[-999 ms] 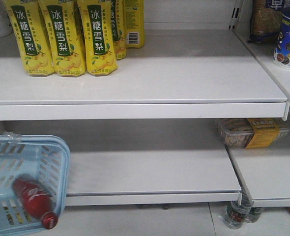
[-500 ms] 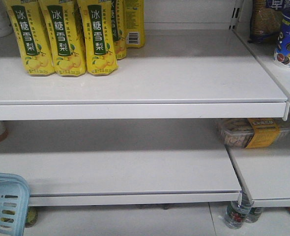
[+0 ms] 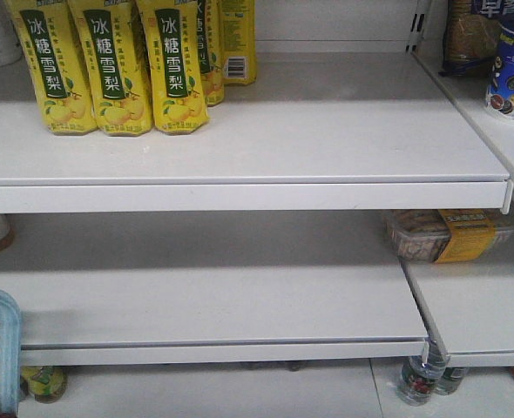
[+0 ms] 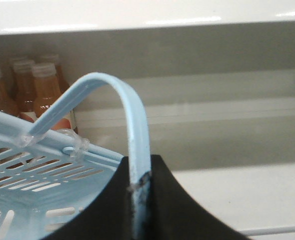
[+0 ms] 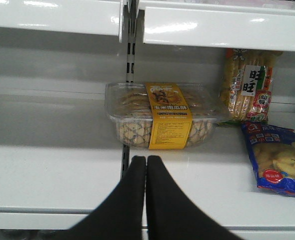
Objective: Place coke in basket with both arms
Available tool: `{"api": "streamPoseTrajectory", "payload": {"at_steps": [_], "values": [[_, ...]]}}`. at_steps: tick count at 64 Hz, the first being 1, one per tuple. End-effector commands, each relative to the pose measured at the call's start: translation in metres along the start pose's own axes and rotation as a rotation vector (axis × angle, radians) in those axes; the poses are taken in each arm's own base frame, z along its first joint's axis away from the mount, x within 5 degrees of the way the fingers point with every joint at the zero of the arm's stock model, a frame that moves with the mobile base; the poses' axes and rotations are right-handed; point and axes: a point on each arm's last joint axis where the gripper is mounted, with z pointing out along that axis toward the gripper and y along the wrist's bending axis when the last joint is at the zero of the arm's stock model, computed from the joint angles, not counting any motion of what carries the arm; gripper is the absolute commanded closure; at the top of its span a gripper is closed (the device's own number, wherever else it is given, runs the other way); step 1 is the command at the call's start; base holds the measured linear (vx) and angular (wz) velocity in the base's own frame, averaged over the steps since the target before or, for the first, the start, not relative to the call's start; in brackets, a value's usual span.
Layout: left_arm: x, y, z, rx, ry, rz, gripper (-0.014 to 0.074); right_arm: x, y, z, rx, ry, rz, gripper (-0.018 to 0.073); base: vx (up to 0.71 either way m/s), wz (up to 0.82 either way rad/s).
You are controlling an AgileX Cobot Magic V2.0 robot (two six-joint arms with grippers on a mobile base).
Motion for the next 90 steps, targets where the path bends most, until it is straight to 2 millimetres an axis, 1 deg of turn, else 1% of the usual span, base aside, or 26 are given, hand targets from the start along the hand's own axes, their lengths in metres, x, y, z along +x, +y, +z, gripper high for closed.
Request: {"api": "streamPoseTrajectory", "payload": {"at_steps": [1,8,21,32,46,62,80,90], "values": [[-0.0173,-0.0012,-0.0039,0.002,-0.201,0.048,0.0603,-0.0140,-0.0027,-0.0019,0.024,-0.079,-0.003,0.0569,0.00,0.00],[-0.0187,0.0004,-0.0072,-0.027,-0.236,0.031,0.0603,-0.0140,-0.0027,-0.0019,0.024,-0.079,-0.003,0.0569,0.00,0.00],[-0.0151,0.0036,-0.0064,-0.069,-0.198,-0.044,0.0603,-0.0125,-0.0026,-0.0015,0.024,-0.075,-0.003,0.0569,0.00,0.00],[-0.0139,0.0037,-0.0062,-0.072,-0.183,-0.033,0.0603,-0.0124,-0.0026,-0.0015,0.024,-0.075,-0.003,0.0569,0.00,0.00],[-0.0142,0.0037,-0.0062,-0.079,-0.184,0.043,0.0603,-0.0124,-0.0026,-0.0015,0.024,-0.075,-0.003,0.0569,0.00,0.00],[-0.0142,0.0033,-0.0062,-0.073,-0.184,0.046,0.0603,-0.0124,-0.0026,-0.0015,0.024,-0.075,-0.003,0.0569,0.00,0.00],[-0.0140,0.0001,-0.0061,-0.015,-0.182,0.053,0.0603,-0.0124,-0.0026,-0.0015,0.024,-0.075,-0.003,0.0569,0.00,0.00],[-0.0140,0.0000,-0.0061,-0.012,-0.182,0.042,0.0603,-0.0124,-0.0026,-0.0015,0.024,-0.075,-0.003,0.0569,0.00,0.00]]}}
